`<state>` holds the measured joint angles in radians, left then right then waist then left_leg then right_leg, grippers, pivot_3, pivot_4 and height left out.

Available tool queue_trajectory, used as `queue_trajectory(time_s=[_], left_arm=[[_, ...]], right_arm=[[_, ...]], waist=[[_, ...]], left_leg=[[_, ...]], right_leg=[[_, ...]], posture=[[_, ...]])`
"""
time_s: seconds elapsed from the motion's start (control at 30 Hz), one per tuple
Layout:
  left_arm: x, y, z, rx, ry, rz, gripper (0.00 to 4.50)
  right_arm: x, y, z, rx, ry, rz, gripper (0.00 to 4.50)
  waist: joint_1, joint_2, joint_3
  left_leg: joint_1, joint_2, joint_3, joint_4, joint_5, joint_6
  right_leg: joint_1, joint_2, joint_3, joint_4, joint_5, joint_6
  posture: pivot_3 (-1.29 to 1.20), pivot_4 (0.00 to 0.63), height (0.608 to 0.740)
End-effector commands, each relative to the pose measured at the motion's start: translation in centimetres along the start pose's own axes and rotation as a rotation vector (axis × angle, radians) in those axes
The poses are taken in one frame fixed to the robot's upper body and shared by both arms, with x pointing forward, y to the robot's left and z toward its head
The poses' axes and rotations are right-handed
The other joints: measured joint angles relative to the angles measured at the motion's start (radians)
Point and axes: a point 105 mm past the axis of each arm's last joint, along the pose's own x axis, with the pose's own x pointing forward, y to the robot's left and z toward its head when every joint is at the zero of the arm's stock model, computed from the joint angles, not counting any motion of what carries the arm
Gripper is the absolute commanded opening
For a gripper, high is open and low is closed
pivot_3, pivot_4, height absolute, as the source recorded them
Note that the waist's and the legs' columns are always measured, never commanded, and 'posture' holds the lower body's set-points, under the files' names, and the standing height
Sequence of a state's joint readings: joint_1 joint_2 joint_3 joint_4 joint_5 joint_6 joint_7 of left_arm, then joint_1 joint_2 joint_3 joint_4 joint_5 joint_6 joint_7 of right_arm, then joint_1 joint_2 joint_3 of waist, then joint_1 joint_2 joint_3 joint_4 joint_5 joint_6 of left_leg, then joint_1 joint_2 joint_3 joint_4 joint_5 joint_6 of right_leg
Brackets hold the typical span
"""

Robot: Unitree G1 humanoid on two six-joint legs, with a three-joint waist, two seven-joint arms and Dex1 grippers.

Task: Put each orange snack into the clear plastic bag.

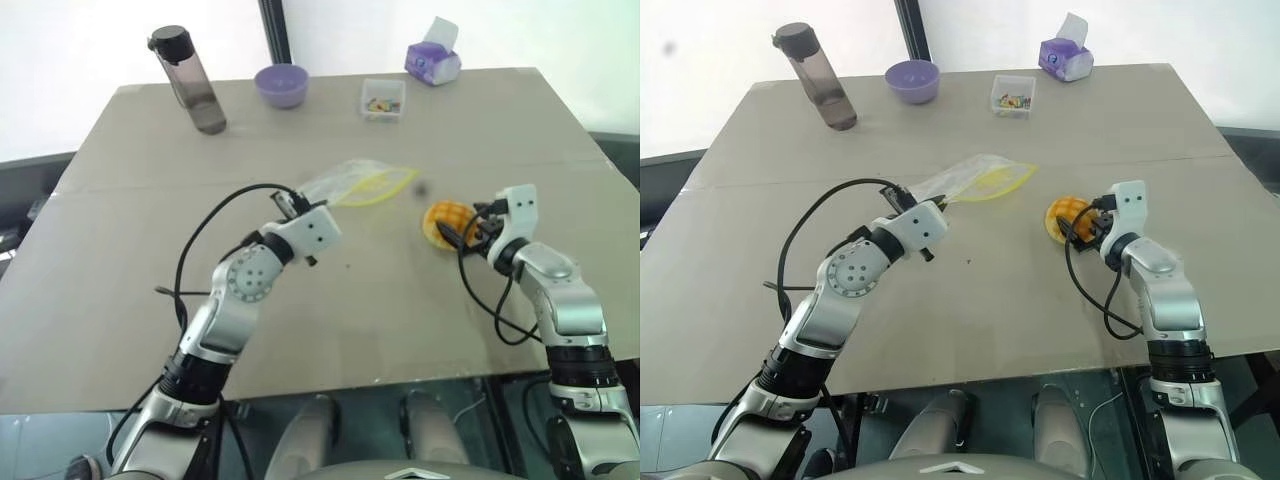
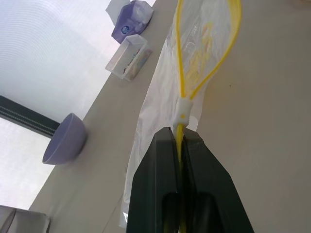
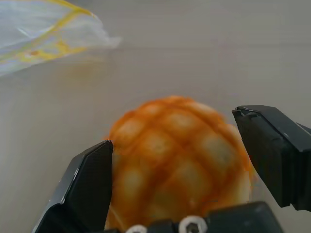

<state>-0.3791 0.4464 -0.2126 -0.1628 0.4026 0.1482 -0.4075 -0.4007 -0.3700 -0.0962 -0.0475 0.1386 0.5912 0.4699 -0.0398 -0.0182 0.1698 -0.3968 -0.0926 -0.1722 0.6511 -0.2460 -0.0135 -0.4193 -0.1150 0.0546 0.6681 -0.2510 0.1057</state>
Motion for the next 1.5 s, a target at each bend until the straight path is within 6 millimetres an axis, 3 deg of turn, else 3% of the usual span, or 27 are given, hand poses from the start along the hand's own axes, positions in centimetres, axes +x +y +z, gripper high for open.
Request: queue_trajectory(time_s=[0.03, 0.07, 0.2, 0.37, 0.43, 0.6, 0.77, 1.17, 1.5], left_arm=[[0.0, 1.0, 0.4, 0.015, -0.014, 0.037, 0.00], [0.0, 1.0, 0.4, 0.015, -0.014, 0.037, 0.00], [0.2, 1.0, 0.4, 0.014, -0.016, 0.036, 0.00], [0.2, 0.8, 0.5, 0.017, -0.018, 0.032, 0.00], [0.2, 0.7, 0.5, 0.023, -0.018, 0.029, 0.00], [0.4, 0.4, 0.6, 0.065, -0.023, 0.013, 0.00], [0.5, 0.1, 0.7, 0.100, -0.032, -0.003, 0.00], [0.5, -0.2, 1.0, 0.108, -0.043, 0.001, 0.00], [0.5, -1.5, 2.6, 0.108, -0.127, -0.056, 0.00]], right_arm=[[-0.7, 0.5, -1.4, 0.058, 0.094, 0.046, 4.46], [-0.7, 0.6, -1.7, 0.058, 0.105, 0.048, 4.46], [-0.8, 0.8, -1.8, 0.064, 0.108, 0.050, 3.44], [-0.8, 1.0, -0.8, 0.058, 0.075, 0.061, 1.42], [-0.8, 1.0, -0.2, 0.055, 0.061, 0.073, 0.83], [-1.0, 1.5, 3.7, 0.132, -0.026, 0.169, 0.83], [-2.1, 4.3, 7.2, 0.156, -0.117, 0.395, 0.83], [-0.9, 6.3, 7.5, 0.124, -0.086, 0.473, 0.83], [1.2, 6.0, 7.0, 0.185, -0.035, 0.443, 0.83]], waist=[[0.001, 0.000, 0.000], [0.002, 0.000, 0.000], [0.002, 0.000, -0.001], [0.002, 0.000, -0.001], [0.002, 0.000, -0.001], [0.002, 0.000, -0.001], [-0.001, 0.001, -0.001], [0.000, 0.000, -0.001], [0.001, 0.000, -0.001]], left_leg=[[0.000, 0.000, 0.000, 0.000, 0.000, 0.000], [0.000, 0.000, 0.000, 0.000, 0.000, 0.000], [0.000, 0.000, 0.000, 0.000, 0.000, 0.000], [0.000, 0.000, 0.000, 0.000, 0.000, 0.000], [0.000, 0.000, 0.000, 0.000, 0.000, 0.000], [0.000, 0.000, 0.000, 0.000, 0.000, 0.000], [0.000, 0.000, 0.000, 0.000, 0.000, 0.000], [-0.001, 0.000, 0.000, 0.000, 0.000, 0.000], [-0.001, 0.000, -0.001, 0.000, 0.000, 0.000]], right_leg=[[0.000, 0.000, 0.000, 0.000, 0.000, 0.000], [0.000, 0.000, 0.000, 0.000, 0.000, 0.000], [0.000, 0.000, -0.001, 0.000, 0.000, 0.000], [0.001, 0.000, -0.001, 0.000, 0.000, 0.000], [0.001, 0.000, -0.001, 0.000, 0.000, 0.000], [0.001, 0.000, -0.001, 0.000, 0.000, 0.000], [0.000, 0.000, -0.001, 0.000, 0.000, 0.000], [0.000, -0.001, -0.001, -0.002, 0.000, 0.000], [0.000, -0.001, -0.001, -0.002, 0.000, 0.000]], posture=[[0.00, 0.150, 0.740], [0.00, 0.150, 0.740], [0.00, 0.150, 0.740], [0.00, 0.150, 0.740], [0.00, 0.150, 0.740], [0.00, 0.150, 0.740], [0.00, 0.150, 0.740], [0.00, 0.150, 0.740], [0.00, 0.150, 0.740]])
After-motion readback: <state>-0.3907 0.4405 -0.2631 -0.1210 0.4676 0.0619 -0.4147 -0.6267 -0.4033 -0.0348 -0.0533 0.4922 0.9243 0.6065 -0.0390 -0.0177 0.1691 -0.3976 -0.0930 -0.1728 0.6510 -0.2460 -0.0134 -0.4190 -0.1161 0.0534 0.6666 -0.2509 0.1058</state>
